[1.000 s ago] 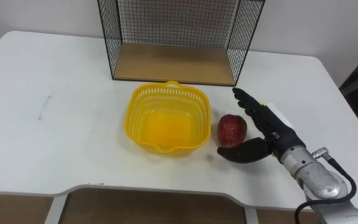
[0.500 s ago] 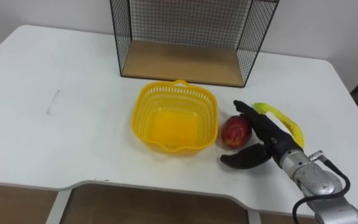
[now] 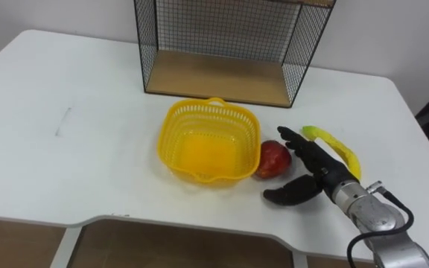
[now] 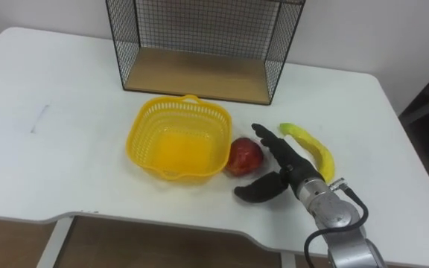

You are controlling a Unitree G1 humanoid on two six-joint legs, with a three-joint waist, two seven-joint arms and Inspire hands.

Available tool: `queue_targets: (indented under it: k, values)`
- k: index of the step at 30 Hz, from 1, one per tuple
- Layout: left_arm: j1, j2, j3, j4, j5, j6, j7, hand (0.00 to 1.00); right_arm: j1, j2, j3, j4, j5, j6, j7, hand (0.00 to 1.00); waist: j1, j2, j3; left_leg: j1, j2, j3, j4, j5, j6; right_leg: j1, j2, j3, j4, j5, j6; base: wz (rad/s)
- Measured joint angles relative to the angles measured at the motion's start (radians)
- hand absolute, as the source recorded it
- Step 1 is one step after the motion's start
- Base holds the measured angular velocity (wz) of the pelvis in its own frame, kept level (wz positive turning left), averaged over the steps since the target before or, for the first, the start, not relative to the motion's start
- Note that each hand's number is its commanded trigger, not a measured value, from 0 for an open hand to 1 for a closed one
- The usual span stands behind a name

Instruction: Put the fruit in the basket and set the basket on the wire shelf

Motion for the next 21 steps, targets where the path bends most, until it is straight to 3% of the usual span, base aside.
queue_targets:
  k: [21]
  values:
    - [-0.013,0.0,-0.001,0.001,-0.001,0.0,-0.001,0.0,-0.008,0.0,0.0,0.025,0.0,-0.011,-0.003,0.0,0.0,0.005,-0.0015,0.001,-0.001,-0.003,0.004,0.0,0.0,0.006,0.0,-0.005,0.0,0.0,0.0,0.0]
